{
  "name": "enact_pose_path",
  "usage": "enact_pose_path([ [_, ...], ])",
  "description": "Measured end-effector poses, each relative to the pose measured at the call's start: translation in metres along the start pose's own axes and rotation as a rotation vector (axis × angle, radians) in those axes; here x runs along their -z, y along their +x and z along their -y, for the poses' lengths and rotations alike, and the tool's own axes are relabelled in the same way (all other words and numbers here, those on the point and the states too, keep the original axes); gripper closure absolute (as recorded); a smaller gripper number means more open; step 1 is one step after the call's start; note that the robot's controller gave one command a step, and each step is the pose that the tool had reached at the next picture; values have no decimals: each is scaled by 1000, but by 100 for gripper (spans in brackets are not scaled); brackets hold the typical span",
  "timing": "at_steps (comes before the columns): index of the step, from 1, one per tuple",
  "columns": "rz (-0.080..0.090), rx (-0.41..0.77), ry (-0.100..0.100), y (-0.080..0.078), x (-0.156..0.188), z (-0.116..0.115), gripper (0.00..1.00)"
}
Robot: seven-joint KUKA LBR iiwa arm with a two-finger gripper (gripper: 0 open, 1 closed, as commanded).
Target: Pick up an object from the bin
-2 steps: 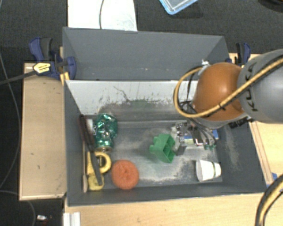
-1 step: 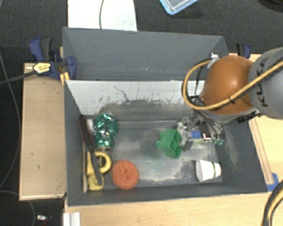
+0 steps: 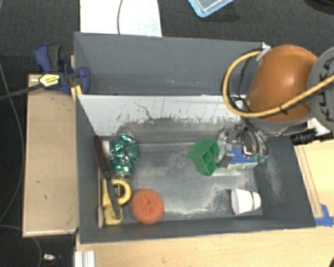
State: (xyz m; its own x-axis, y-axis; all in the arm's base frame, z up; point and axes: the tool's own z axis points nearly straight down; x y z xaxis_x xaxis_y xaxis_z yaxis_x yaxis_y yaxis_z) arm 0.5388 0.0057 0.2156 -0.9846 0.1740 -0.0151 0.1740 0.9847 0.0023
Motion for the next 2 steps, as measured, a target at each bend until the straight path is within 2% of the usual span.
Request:
enact_pose_path([
  [1, 24, 88, -3, -8, 0, -3, 100],
  [2, 6, 147, 0, 10, 0, -19, 100],
])
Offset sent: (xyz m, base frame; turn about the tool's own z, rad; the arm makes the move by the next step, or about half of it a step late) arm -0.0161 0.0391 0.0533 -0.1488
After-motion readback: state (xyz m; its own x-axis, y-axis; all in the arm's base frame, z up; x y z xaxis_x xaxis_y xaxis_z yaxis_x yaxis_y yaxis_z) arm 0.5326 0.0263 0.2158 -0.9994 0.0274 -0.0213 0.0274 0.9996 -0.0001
